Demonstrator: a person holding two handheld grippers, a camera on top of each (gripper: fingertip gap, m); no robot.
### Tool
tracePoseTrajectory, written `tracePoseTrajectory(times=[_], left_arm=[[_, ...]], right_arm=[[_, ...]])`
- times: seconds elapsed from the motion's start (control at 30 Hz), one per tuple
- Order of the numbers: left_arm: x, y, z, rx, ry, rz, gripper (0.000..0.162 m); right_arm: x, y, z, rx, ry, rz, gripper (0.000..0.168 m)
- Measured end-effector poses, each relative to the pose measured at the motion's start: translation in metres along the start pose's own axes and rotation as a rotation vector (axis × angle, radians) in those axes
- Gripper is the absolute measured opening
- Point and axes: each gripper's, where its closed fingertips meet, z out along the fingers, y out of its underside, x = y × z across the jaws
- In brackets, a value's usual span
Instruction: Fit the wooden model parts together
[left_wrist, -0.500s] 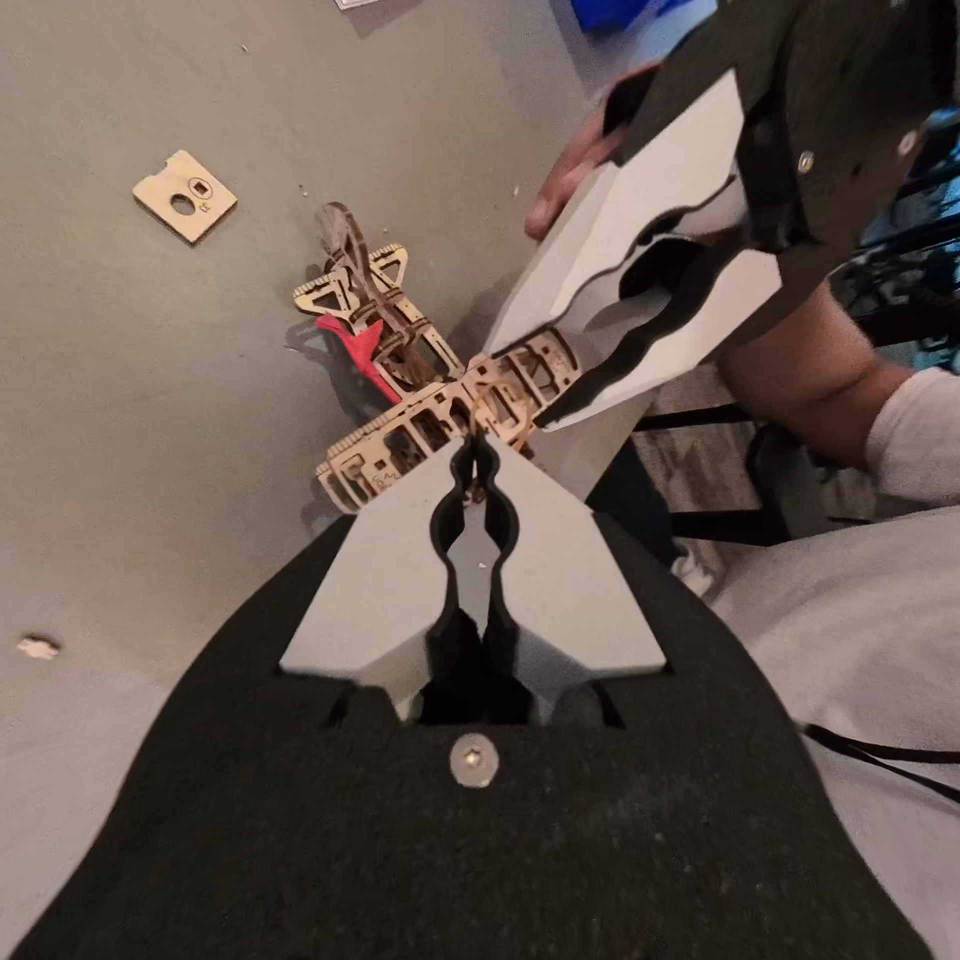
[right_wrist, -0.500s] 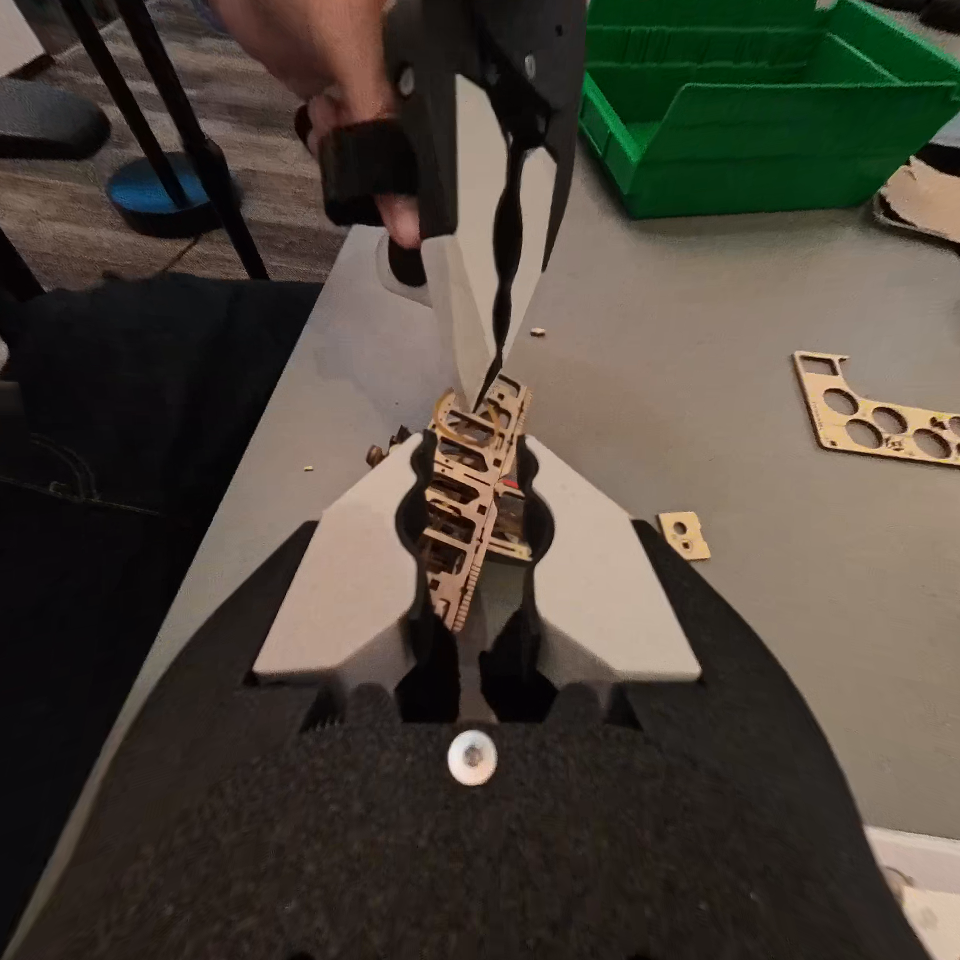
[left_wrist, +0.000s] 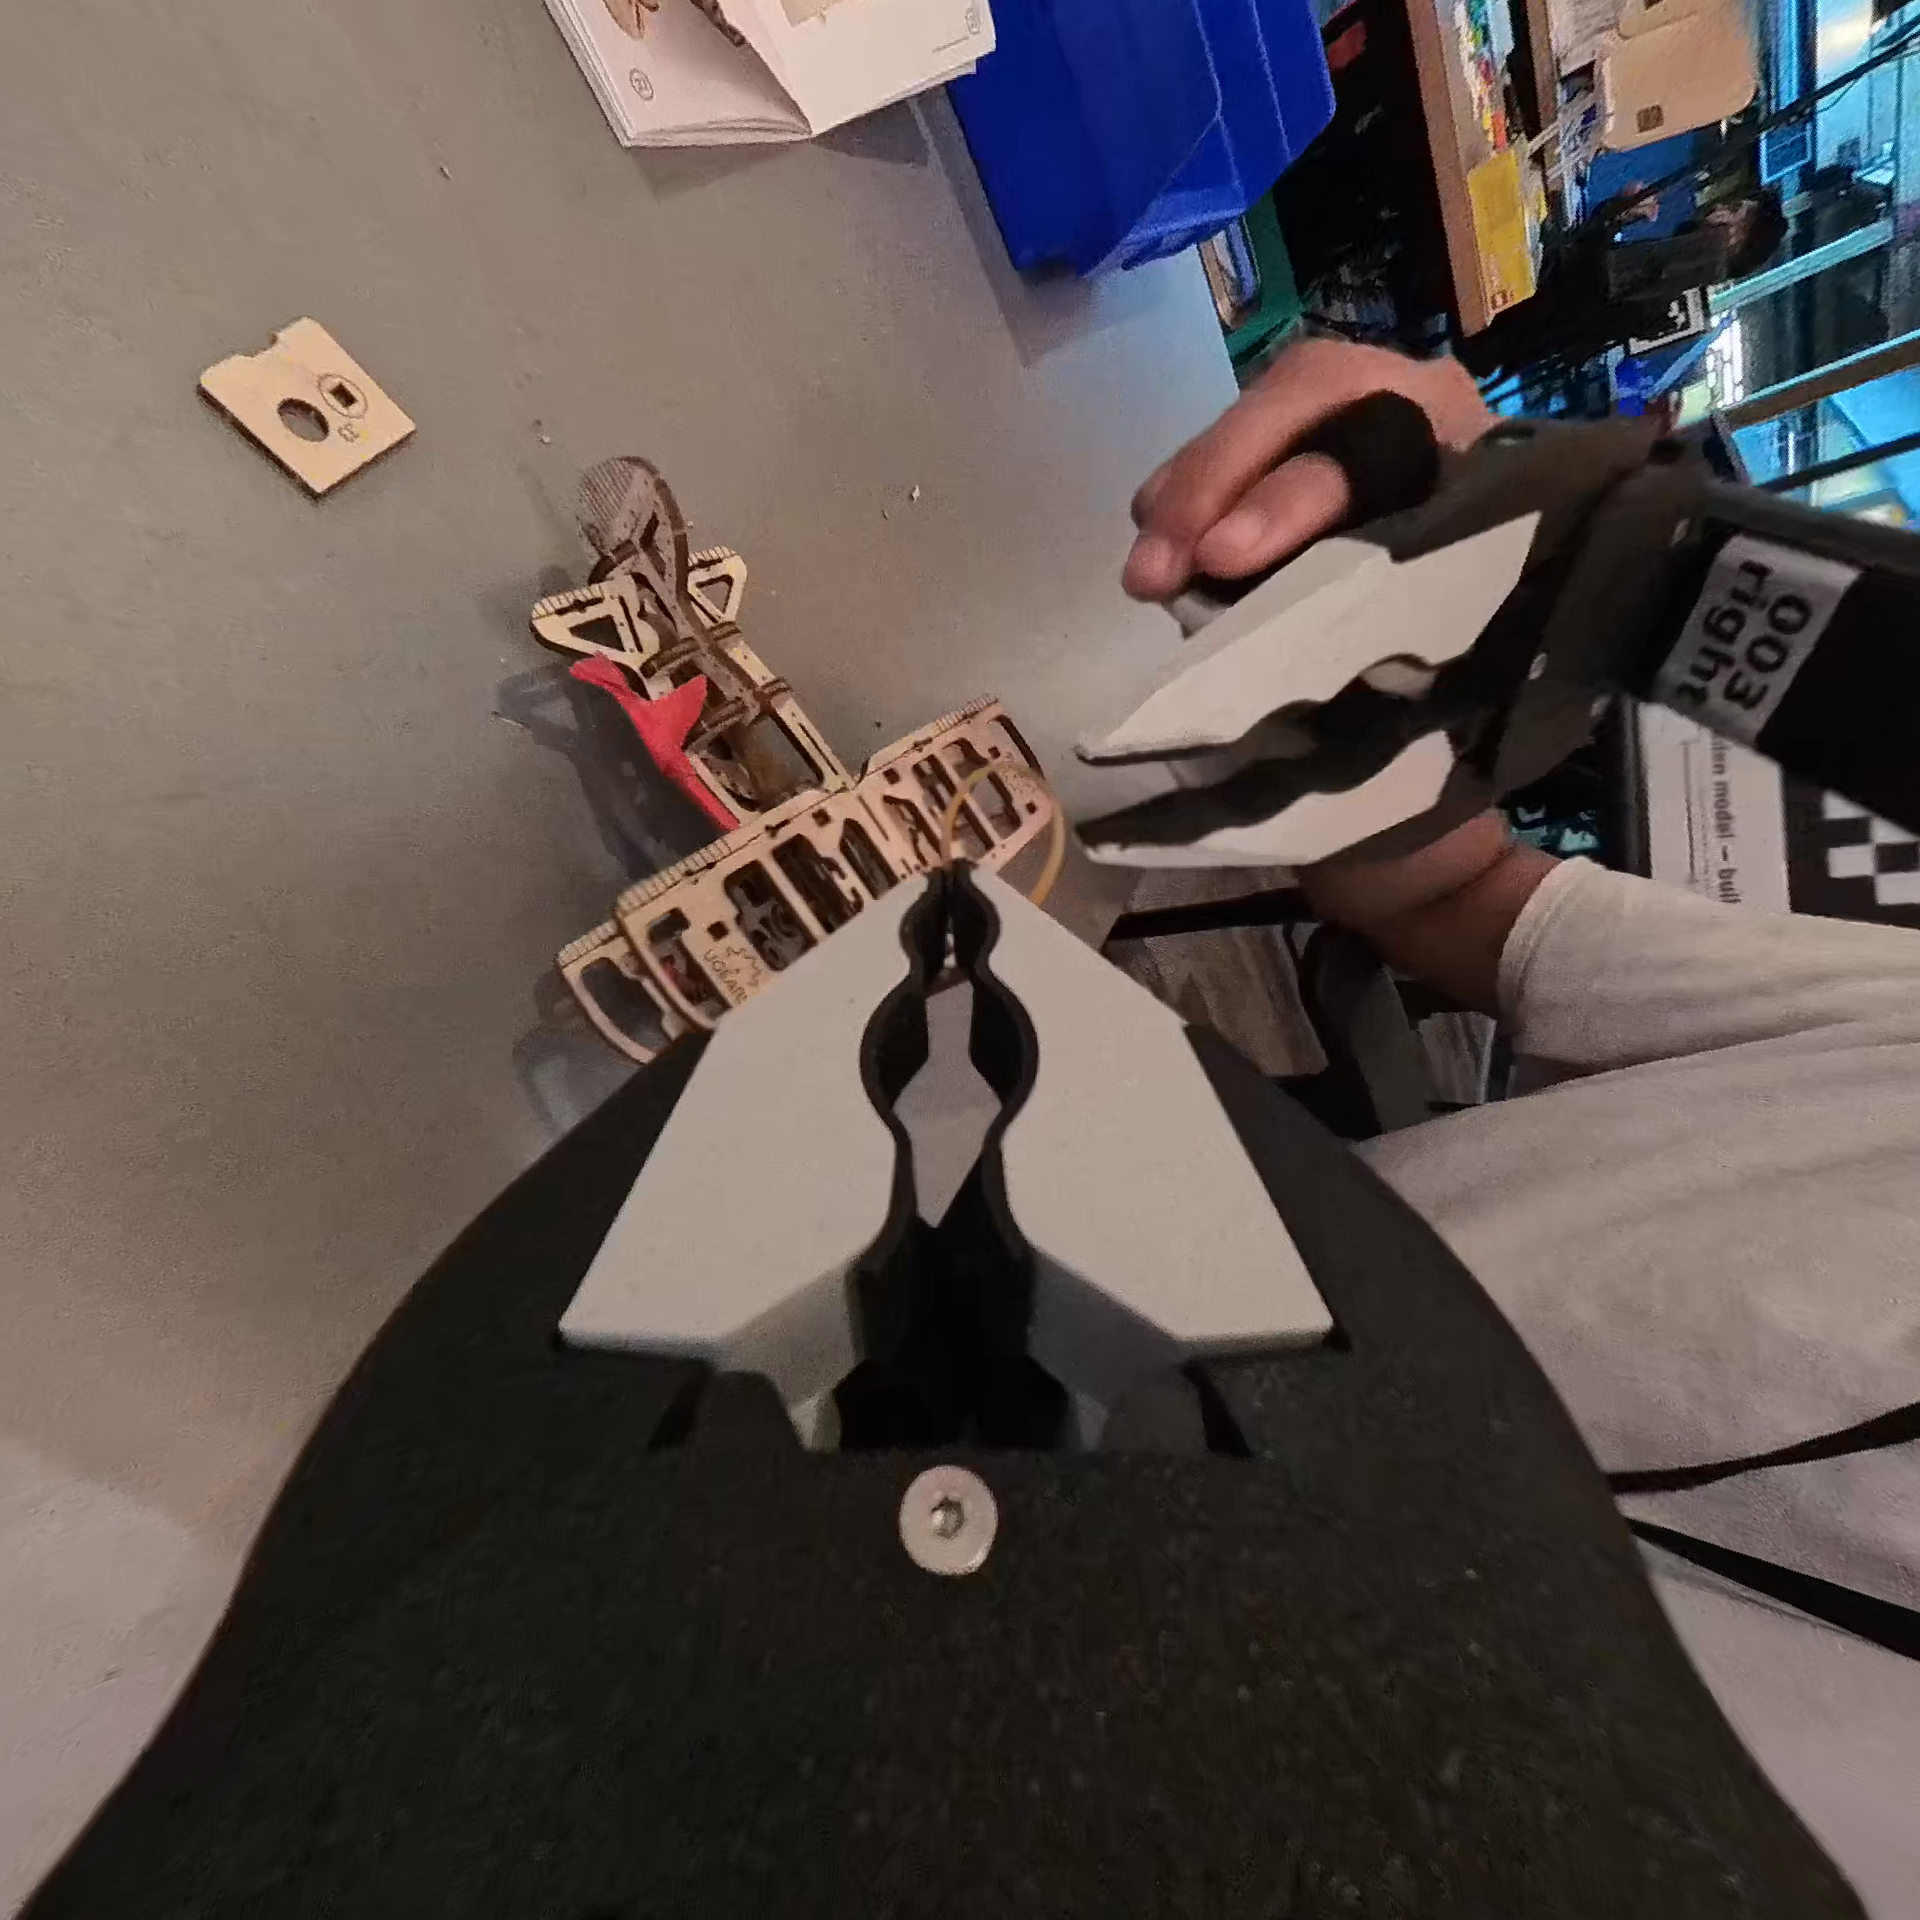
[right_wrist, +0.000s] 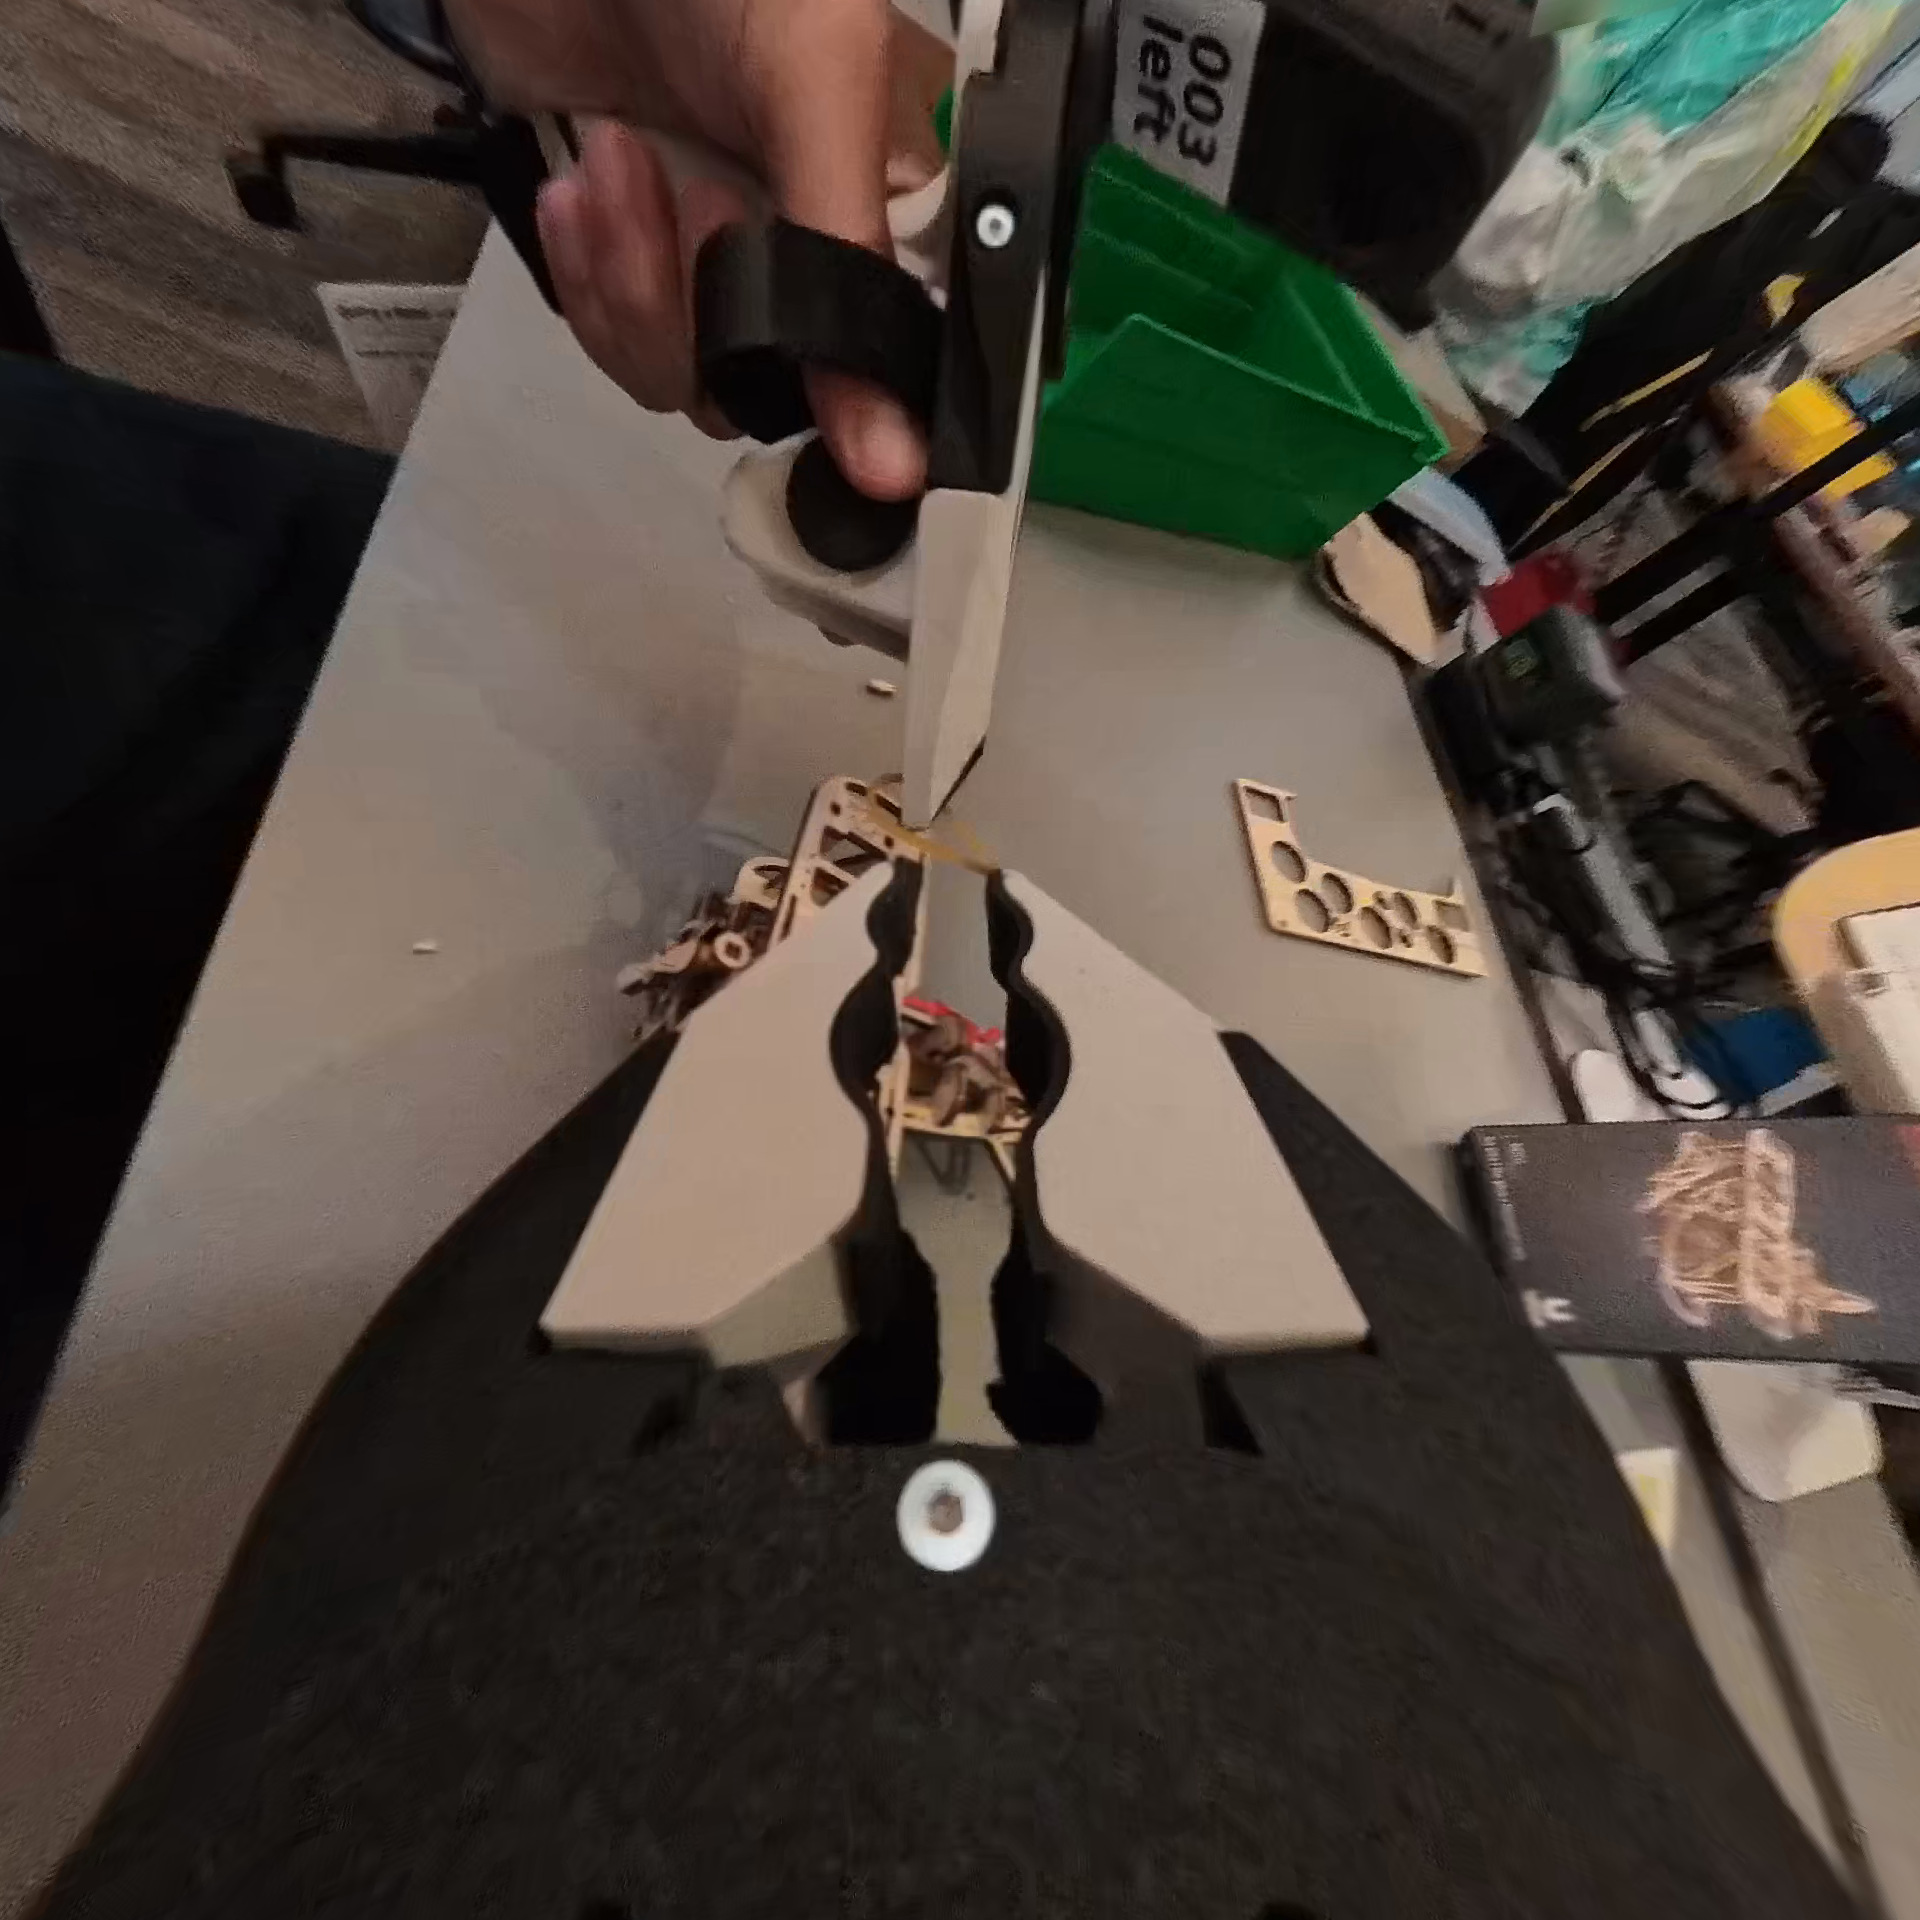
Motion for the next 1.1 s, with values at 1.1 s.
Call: tracePoseTrajectory(times=[1.1], left_arm=[[-0.033,0.006,-0.031,0.234,-0.341,0.806,0.023]], right_arm=[[-0.019,0.023,0.033,-0.314,-0.356,1.312,0.000]])
